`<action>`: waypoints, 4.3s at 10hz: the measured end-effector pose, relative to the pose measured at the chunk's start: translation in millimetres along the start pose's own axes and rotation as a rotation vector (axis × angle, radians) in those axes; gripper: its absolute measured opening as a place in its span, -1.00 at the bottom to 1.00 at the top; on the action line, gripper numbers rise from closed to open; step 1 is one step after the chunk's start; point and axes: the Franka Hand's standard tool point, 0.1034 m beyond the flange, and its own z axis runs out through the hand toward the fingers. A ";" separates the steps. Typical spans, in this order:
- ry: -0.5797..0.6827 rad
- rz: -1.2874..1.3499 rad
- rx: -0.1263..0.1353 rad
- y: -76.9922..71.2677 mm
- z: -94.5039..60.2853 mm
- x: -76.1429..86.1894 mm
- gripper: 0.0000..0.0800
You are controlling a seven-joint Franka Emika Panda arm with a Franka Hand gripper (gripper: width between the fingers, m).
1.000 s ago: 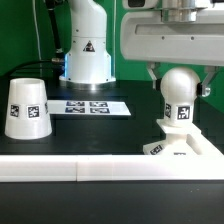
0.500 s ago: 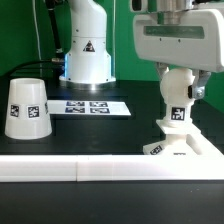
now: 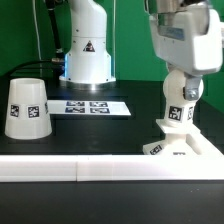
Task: Assemble lamp
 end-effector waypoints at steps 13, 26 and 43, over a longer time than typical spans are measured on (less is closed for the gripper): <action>-0.029 -0.180 -0.008 -0.7 -0.4 -0.6 0.75; 0.035 -1.492 -0.074 -6.7 -7.7 4.1 0.75; 0.051 -2.536 -0.206 -5.9 -3.9 3.9 0.44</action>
Offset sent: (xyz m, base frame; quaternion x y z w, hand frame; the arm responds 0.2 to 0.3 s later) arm -0.0015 -0.0042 -0.0009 0.0063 0.0077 0.2799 0.9600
